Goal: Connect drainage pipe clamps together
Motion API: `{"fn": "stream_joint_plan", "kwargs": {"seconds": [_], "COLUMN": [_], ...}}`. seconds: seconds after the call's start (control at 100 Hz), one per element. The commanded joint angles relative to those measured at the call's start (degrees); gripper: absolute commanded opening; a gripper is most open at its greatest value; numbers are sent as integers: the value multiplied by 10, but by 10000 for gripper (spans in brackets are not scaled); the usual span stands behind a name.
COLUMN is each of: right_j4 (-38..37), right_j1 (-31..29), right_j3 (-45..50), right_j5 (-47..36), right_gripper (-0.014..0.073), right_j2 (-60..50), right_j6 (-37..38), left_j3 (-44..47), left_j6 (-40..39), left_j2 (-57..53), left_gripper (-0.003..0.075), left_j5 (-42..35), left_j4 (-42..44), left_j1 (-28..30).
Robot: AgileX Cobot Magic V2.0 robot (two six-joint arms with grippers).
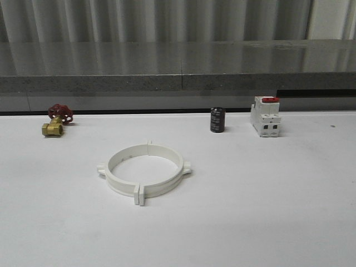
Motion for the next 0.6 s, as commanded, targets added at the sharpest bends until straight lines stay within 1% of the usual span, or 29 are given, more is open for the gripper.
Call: {"fn": "stream_joint_plan", "kwargs": {"seconds": [0.0, 0.44, 0.49, 0.59], "right_j4": [-2, -2, -15, -16], "right_j1": [-4, -4, -4, -4], "right_j3": [-10, -10, -10, -10], "right_j5": [-59, -58, -37, 4], "right_gripper": [-67, -67, -67, -67], "right_j2": [-11, -11, -11, -11], "right_j6": [-4, -4, -5, -5], "left_j3": [-16, -16, -16, -16], "left_j6": [-1, -1, -1, -1], "left_j2": [3, 3, 3, 3], "left_gripper": [-21, -21, -21, -21], "left_j5": [-41, -41, -41, -41], "left_j4": [1, 1, 1, 1], "left_j1": [-3, -3, -3, -3]}}
